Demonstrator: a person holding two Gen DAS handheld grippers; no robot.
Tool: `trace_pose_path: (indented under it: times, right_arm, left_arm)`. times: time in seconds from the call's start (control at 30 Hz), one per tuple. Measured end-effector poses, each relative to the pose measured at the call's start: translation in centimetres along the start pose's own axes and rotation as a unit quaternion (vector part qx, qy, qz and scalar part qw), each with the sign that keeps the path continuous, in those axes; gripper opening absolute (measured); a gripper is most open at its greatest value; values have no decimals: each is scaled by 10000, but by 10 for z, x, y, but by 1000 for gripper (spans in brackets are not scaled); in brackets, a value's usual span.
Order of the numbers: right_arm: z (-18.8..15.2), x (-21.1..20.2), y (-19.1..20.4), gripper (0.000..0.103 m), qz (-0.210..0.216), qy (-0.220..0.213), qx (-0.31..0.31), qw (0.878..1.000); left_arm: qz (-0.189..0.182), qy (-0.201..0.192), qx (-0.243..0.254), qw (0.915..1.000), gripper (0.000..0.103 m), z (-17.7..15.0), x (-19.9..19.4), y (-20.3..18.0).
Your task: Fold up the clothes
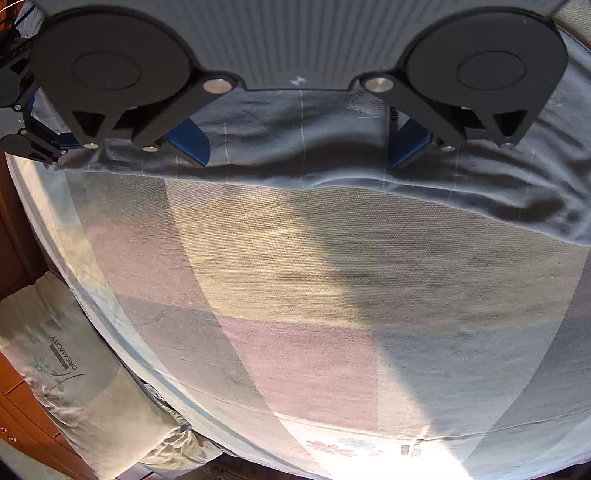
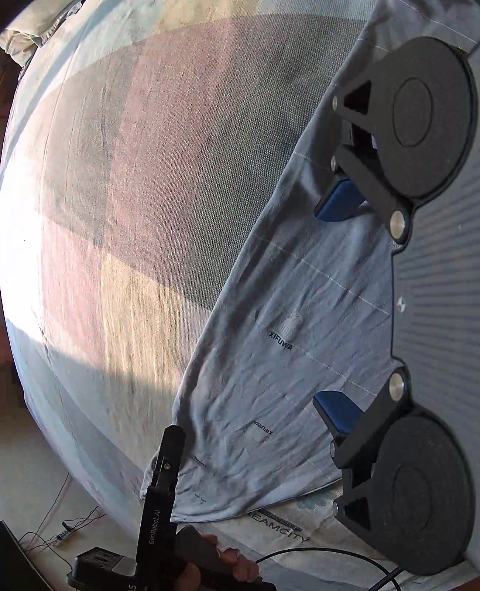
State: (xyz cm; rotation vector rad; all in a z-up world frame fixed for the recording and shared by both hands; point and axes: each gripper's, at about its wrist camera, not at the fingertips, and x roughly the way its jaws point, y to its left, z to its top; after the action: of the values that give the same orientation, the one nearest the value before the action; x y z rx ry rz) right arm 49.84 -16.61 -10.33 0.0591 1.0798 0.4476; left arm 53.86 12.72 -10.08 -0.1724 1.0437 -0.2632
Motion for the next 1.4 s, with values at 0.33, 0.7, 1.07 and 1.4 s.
trace_pose_path:
  times: [0.33,0.7,1.07,1.4]
  right_arm:
    - [-9,-4,11,103,-398,-48,-220,9990]
    - [-70,-72,-69,103,-1945,-828,1607,9641]
    - [-87,-100,-99,103,-2053,-779,1648,9616]
    - [-134,-90,-84,103,-2306,-569,1335,9622]
  left_arm:
    - [700,-335,411,9961,102,-23,-23,-17]
    - [900,75,1293,9875,103,-89,-18,-55]
    - [707,-155,1694,9829,102,-73,-33,-104]
    - [458,36,2568,9654,102,-109,-6,-157]
